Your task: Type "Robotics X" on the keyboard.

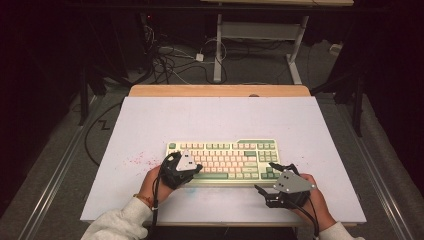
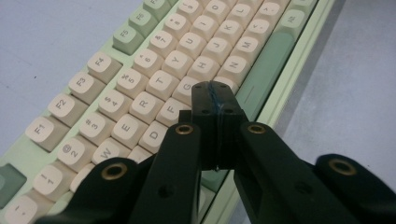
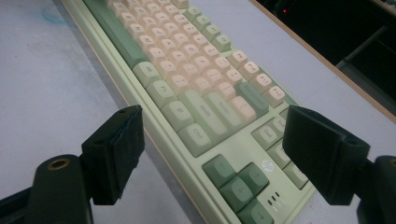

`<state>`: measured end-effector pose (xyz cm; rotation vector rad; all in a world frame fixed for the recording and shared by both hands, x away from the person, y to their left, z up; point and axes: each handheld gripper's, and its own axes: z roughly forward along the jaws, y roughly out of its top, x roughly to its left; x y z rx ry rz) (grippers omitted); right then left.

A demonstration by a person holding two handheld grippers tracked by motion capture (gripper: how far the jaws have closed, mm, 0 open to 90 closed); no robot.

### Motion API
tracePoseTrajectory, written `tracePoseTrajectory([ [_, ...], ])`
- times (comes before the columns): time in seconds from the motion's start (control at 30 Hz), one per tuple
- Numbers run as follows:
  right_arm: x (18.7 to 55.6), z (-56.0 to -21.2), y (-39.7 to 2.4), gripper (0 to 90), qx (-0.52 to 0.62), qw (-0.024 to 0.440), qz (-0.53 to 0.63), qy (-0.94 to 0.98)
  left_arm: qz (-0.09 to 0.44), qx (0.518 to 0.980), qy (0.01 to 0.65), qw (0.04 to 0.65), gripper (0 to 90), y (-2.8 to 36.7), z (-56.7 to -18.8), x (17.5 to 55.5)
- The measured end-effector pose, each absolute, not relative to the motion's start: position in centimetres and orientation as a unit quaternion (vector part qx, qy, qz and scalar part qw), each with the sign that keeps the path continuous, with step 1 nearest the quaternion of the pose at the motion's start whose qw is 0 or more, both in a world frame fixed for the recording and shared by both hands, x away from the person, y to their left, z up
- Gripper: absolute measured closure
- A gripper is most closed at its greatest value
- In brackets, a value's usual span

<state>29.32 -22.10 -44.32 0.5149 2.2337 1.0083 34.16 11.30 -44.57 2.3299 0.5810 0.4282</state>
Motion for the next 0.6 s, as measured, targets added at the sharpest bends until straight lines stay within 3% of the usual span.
tracePoseTrajectory([
  [0.6,29.76,-44.25,-22.65,22.6,0.206,0.316,0.386,0.842,0.165,0.903,0.209,0.337,87.0,10.52,-44.72,34.30],
])
